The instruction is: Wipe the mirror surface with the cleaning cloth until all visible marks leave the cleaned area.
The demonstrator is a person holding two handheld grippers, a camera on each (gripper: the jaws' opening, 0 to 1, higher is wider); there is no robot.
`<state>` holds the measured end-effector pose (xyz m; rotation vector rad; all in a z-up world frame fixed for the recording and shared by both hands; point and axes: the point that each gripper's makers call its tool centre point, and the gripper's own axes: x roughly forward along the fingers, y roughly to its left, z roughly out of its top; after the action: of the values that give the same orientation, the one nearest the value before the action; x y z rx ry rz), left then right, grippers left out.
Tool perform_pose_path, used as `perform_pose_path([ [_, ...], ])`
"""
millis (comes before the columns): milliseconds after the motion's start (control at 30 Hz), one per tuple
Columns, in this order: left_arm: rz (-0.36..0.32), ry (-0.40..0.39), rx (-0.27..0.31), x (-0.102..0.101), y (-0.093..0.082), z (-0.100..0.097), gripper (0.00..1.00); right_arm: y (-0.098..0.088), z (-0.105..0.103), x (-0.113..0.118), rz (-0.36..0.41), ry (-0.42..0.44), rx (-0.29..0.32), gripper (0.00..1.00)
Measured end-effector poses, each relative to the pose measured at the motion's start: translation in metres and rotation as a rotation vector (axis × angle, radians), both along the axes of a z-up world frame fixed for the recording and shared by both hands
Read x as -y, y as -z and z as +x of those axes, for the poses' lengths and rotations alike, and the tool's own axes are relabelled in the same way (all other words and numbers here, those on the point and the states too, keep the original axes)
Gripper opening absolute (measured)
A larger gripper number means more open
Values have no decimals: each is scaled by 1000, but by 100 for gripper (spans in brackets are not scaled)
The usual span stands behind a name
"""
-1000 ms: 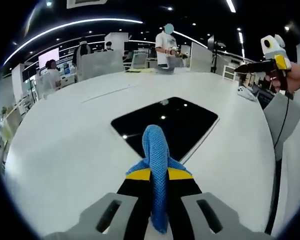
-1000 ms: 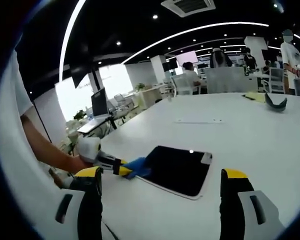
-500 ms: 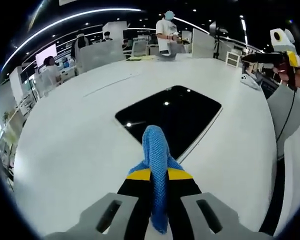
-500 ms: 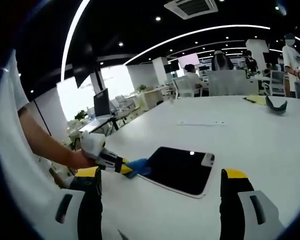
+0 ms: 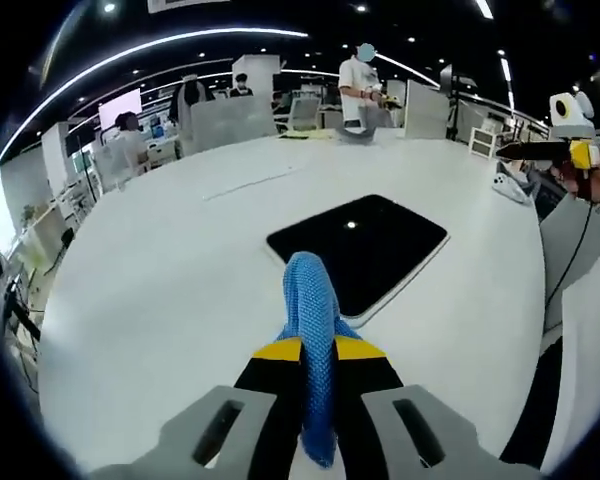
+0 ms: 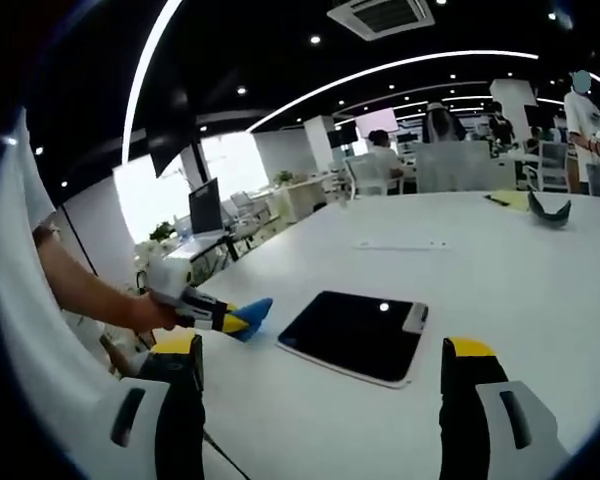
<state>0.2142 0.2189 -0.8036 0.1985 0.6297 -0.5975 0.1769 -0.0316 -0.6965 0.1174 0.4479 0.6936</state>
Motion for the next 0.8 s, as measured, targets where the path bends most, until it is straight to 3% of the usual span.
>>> perform_pose_path([
  [300,35,29,17,-9,-9,-40,7,0,-3,-6,22,-19,4,99],
  [533,22,-31,19,-24,-12,-58,7,2,-10,-10,26,-40,-3,99],
  [800,49,-55,5,-36,8,-77,7,7,-16,-11,18,-54,-18,99],
])
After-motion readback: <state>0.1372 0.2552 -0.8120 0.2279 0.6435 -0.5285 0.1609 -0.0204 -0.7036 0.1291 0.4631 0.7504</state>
